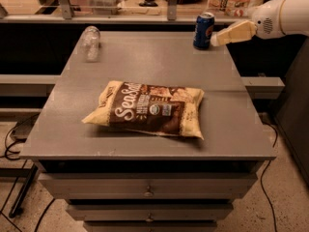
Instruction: Move pepsi can near water bottle
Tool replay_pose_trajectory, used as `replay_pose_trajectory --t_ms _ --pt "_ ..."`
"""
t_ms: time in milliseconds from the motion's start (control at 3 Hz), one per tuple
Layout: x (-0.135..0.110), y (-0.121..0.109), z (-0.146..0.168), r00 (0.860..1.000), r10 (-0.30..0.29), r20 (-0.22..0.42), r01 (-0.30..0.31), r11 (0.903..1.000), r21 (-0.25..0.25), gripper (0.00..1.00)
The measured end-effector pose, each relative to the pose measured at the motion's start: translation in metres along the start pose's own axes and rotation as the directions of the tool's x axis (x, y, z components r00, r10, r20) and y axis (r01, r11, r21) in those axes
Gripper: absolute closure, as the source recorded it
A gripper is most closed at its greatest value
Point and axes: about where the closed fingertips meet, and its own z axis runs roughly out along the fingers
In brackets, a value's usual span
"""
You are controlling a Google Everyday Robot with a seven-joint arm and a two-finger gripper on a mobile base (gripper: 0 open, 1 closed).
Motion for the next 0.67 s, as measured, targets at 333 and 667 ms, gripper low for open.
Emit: replay_pose_trajectory --t_ms 333,667 --pt "0.0 0.0 0.0 1.0 0.001 0.0 -0.001 1.0 0.0 0.0" --pt "-0.006 -0.006 0.042 0.996 0.075 0.05 -0.077 0.9964 0.036 0.0"
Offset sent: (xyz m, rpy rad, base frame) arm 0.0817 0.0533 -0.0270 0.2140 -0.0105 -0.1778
